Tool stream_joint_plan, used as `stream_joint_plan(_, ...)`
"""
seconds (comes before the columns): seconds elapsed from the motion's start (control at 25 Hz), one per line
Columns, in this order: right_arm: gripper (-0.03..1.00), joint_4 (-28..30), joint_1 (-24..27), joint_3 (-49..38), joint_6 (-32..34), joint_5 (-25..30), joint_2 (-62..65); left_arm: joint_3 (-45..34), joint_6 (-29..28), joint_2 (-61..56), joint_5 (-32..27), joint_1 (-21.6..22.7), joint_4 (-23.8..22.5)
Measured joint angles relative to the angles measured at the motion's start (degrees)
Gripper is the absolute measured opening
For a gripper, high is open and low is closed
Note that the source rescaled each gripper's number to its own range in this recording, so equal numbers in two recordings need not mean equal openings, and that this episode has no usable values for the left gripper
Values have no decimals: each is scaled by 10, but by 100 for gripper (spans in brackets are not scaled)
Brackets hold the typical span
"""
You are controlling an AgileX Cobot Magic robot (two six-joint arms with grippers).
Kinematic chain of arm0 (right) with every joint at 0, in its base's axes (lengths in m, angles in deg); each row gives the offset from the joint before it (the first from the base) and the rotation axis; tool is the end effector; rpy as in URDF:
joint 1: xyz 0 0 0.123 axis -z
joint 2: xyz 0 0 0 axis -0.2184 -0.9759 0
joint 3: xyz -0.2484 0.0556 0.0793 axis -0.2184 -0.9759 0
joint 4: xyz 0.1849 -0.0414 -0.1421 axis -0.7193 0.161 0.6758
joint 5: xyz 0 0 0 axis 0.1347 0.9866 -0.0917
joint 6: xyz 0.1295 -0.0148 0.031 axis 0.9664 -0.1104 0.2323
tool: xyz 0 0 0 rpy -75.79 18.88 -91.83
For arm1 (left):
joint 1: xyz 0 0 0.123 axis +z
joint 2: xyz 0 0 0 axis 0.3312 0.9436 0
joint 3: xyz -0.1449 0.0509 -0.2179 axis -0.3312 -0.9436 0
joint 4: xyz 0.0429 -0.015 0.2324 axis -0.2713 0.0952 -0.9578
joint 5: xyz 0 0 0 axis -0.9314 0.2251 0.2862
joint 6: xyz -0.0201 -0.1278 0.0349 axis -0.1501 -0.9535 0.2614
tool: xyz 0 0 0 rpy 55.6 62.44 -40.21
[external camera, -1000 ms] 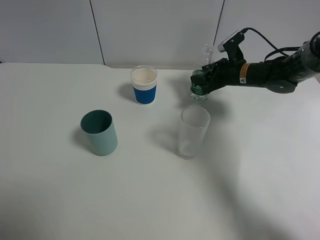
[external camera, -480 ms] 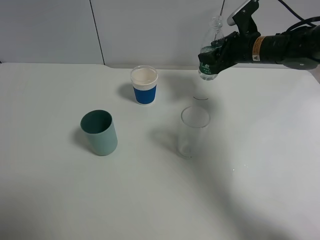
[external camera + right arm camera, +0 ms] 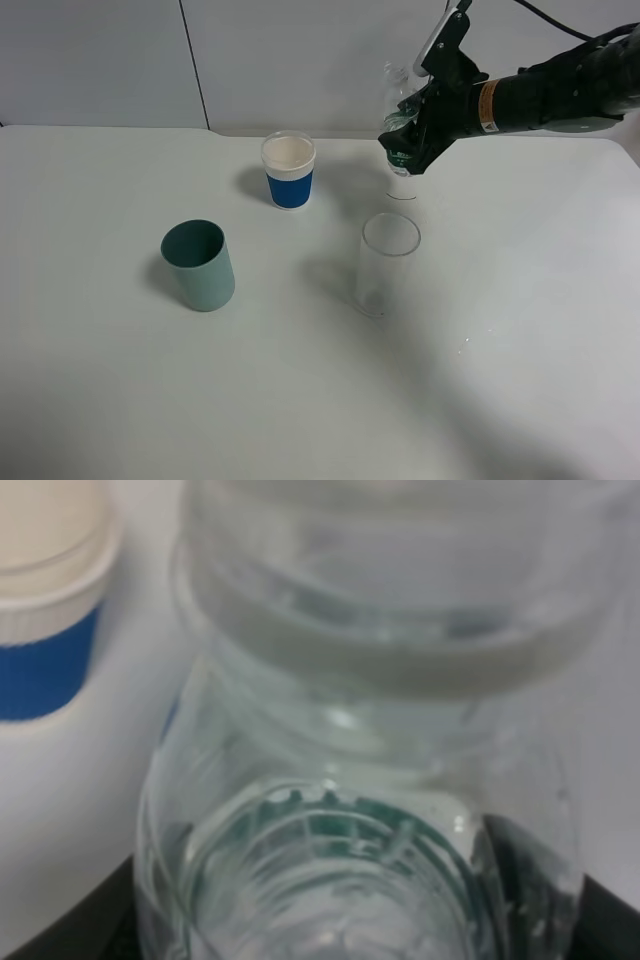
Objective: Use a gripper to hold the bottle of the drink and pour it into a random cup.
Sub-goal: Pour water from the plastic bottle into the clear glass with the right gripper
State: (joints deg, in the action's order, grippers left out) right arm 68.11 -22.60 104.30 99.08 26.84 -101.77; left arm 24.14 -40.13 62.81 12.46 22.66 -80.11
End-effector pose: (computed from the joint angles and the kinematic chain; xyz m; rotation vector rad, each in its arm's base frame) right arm 0.4079 0.1363 0.1602 -1.1106 1.7352 0.2113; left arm 0.0379 -0.0065 0.2557 -0.0473 2.0122 -0.0495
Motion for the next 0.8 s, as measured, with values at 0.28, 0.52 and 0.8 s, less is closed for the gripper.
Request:
stream_joint_plan(0.28, 1, 71, -21, 13, -26, 3, 1, 0, 0, 0, 0, 0, 0)
stream_joint_plan(0.52, 1, 99, -24, 13, -106, -28, 4, 0, 0, 0, 0, 0, 0)
stream_joint_plan(0.8, 1, 87, -24, 13, -194, -117, 4, 0, 0, 0, 0, 0, 0)
